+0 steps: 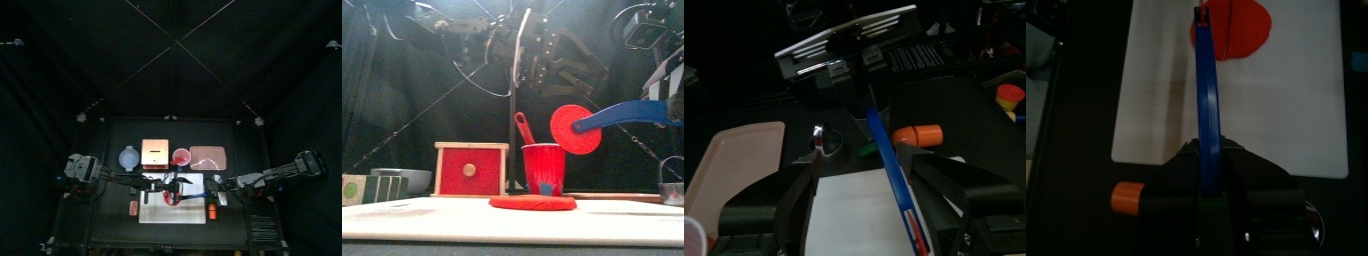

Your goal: Drop pizza cutter

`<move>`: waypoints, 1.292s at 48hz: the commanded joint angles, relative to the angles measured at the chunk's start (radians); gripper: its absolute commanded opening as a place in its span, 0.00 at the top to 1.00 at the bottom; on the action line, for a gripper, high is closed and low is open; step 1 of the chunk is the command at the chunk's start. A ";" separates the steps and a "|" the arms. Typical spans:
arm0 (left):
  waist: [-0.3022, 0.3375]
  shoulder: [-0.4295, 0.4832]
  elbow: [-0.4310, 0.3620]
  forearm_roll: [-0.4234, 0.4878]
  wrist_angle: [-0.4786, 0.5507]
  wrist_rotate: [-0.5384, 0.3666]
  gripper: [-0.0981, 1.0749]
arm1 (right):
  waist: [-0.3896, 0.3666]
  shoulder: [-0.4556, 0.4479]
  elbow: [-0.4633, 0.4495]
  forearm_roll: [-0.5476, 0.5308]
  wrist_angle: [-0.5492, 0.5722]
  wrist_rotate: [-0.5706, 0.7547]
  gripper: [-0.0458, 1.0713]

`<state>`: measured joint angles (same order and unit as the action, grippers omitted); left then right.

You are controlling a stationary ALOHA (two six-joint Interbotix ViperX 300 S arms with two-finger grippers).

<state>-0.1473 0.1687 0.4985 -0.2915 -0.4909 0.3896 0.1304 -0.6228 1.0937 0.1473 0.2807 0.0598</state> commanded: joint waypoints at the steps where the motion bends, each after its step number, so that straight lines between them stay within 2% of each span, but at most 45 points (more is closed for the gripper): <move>1: -0.005 -0.055 0.040 -0.005 -0.055 -0.002 0.13 | -0.034 -0.028 -0.023 0.023 0.011 0.023 0.71; 5: -0.005 -0.080 0.094 -0.012 -0.107 -0.002 0.13 | -0.060 -0.046 -0.023 0.058 0.037 0.080 0.70; 10: -0.005 -0.107 0.158 -0.018 -0.172 0.006 0.13 | -0.087 -0.069 -0.026 0.117 0.107 0.212 0.70; 18: -0.005 -0.123 0.229 -0.020 -0.207 0.008 0.13 | -0.120 -0.086 -0.018 0.198 0.206 0.531 0.70; 28: -0.012 -0.120 0.265 -0.017 -0.207 0.008 0.13 | -0.114 -0.095 -0.009 0.095 0.287 0.928 0.70; 37: -0.020 -0.121 0.279 -0.014 -0.207 0.009 0.13 | -0.091 -0.081 -0.015 0.029 0.314 1.206 0.70; 42: -0.017 -0.120 0.293 -0.008 -0.204 0.012 0.13 | -0.067 -0.049 -0.015 0.029 0.311 1.315 0.67; 47: -0.014 -0.124 0.310 0.017 -0.201 0.021 0.13 | -0.031 -0.002 -0.021 0.034 0.293 1.397 0.59; 54: -0.012 -0.132 0.321 0.041 -0.201 0.029 0.13 | 0.028 0.069 -0.058 0.035 0.216 1.437 0.45; 62: -0.014 -0.133 0.325 0.048 -0.201 0.028 0.13 | 0.075 0.156 -0.104 0.040 0.124 1.439 0.36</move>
<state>-0.1611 0.0568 0.8314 -0.2470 -0.6872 0.4172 0.1902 -0.4939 1.0278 0.1841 0.4449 1.5002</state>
